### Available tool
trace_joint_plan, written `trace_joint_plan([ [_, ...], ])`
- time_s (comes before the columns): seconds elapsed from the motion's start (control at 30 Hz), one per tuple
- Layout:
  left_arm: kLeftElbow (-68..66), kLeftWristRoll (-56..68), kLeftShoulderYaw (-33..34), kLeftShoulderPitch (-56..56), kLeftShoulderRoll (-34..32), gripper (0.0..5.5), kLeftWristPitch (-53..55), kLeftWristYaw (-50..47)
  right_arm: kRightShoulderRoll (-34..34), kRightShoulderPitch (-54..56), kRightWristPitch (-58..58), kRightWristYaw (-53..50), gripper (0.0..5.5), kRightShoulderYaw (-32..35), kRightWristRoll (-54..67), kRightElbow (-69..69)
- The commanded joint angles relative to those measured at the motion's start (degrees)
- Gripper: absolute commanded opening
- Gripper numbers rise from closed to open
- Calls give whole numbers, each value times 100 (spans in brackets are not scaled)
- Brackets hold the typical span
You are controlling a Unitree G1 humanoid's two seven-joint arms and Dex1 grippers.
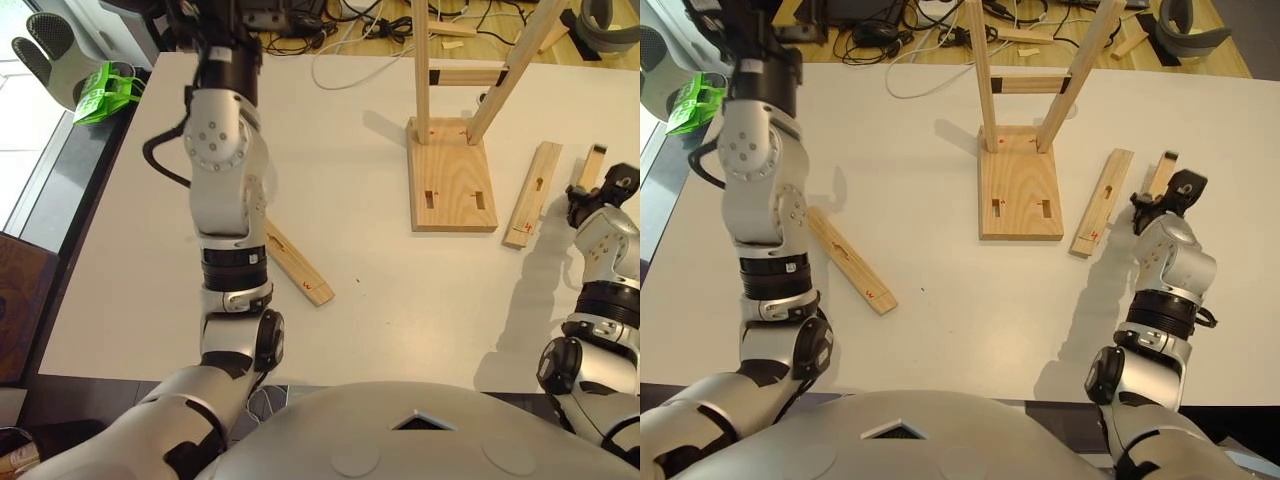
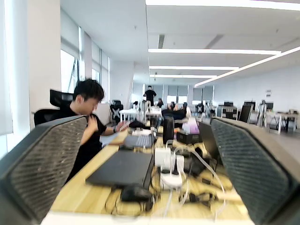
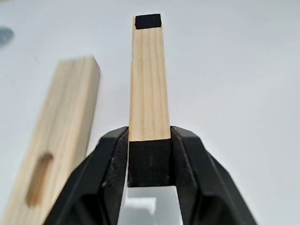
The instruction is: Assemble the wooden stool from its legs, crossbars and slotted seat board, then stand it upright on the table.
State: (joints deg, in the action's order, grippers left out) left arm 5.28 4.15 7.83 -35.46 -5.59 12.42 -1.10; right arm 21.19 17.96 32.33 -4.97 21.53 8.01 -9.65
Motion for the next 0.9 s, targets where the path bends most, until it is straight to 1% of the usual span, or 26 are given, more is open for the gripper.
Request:
trace_joint_plan([
  [0.03,-236,380,353,-1174,-364,485,271,109,427,280,-1426,103,131,-707,-839,1158],
  [0.13,-341,1075,513,-1664,-297,485,761,382,538,665,-1990,517,131,-1067,-926,1574],
  [0.2,-159,2043,526,-1550,26,485,1475,801,471,1068,-2170,1350,131,-1542,-550,1859],
  [0.27,139,2962,405,-1246,203,485,2311,1227,486,1356,-2259,2159,131,-1952,-277,1956],
  [0.33,381,3569,343,-1050,271,485,2849,1425,552,1513,-2247,2713,131,-2167,-111,1975],
  [0.4,488,4049,428,-1012,354,485,3173,1408,584,1593,-2196,3146,131,-2297,54,1986],
  [0.53,418,4230,523,-1095,344,485,3169,1227,526,1556,-2001,3658,131,-2468,291,2174],
  [0.73,370,4303,515,-1126,316,485,3209,1078,390,1456,-1748,3841,131,-2661,381,2560],
  [0.9,576,4576,501,-1063,417,423,3175,1063,361,1458,-1688,3827,131,-2672,358,2600],
])
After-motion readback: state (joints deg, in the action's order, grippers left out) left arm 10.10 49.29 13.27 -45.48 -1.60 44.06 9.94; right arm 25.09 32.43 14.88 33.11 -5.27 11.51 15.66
